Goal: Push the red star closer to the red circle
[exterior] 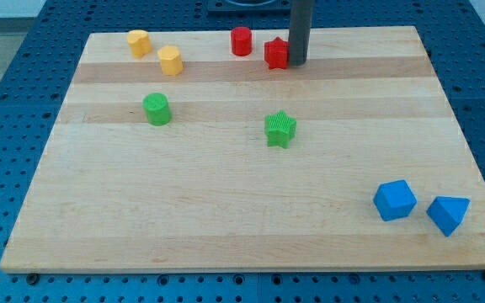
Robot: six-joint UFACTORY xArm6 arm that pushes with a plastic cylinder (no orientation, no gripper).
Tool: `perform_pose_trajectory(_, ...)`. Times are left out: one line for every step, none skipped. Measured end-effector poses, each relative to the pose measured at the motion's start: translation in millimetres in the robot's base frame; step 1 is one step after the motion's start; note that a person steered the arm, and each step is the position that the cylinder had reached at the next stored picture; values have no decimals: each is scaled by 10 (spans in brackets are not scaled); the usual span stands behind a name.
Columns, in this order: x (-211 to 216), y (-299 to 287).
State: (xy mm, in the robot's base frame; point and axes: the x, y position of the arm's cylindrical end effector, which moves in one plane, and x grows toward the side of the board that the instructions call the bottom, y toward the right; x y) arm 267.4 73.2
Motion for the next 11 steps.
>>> perform_pose_trajectory(-87,-31)
perform_pose_trajectory(-65,-36)
perform_pose_trajectory(142,-36)
perform_pose_trajectory(256,-56)
perform_pose_trajectory(267,-159)
perform_pose_trajectory(181,-308)
perform_pose_trajectory(94,-344)
perform_pose_trajectory(88,-381)
perform_pose_trajectory(88,-444)
perform_pose_trajectory(88,-462)
perform_pose_trajectory(89,-462)
